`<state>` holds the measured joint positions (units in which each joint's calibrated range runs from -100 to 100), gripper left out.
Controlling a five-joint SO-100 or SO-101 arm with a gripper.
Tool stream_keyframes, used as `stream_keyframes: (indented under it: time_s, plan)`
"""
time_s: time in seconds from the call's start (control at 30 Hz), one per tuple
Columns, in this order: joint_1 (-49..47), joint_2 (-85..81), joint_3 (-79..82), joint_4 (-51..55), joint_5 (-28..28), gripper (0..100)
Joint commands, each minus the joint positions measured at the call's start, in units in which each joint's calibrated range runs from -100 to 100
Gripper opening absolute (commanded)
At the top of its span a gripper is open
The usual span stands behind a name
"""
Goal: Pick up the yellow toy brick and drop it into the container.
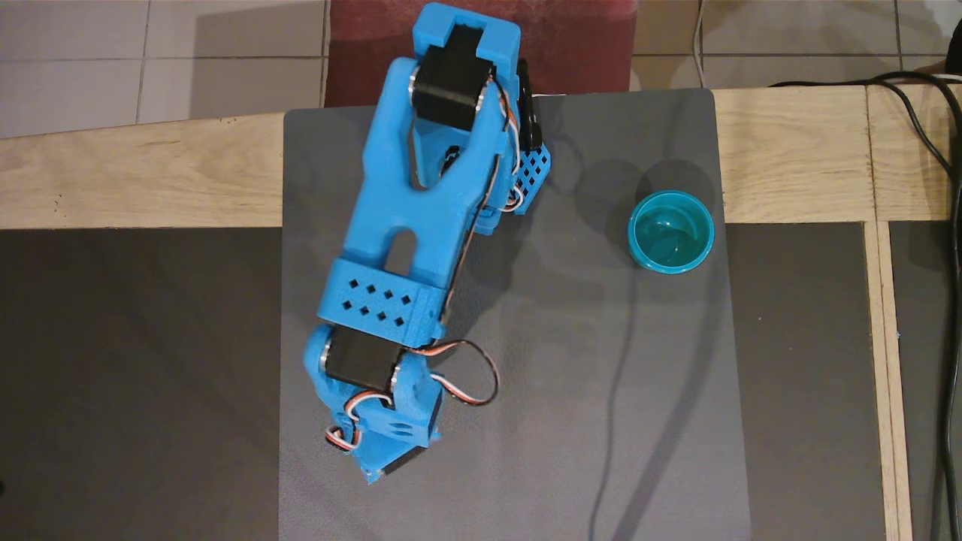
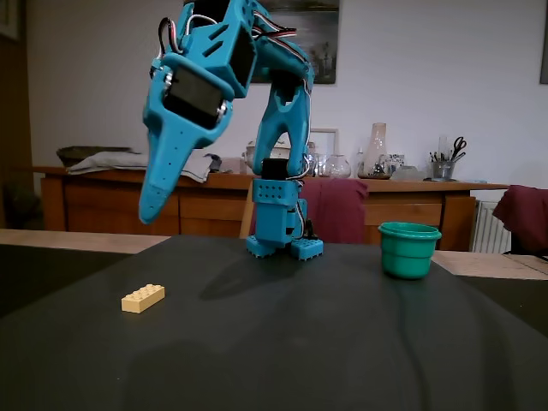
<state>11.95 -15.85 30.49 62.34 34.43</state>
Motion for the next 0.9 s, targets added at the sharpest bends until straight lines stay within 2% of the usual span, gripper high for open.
stream_keyframes:
  time_s: [0.0, 0.13, 0.23, 0.47, 0.73, 0.87]
  plan:
    - [2.3, -0.4, 2.3, 1.8, 8.4, 0]
    - [6.0, -0.9, 7.7, 2.3, 18.6, 0]
    - [7.4, -0.9, 8.4, 2.3, 22.6, 0]
    - [7.4, -0.7, 8.4, 2.3, 26.9, 0]
    - [7.4, 0.1, 9.1, 2.7, 27.5, 1]
    - [7.4, 0.1, 9.1, 2.2, 27.5, 19]
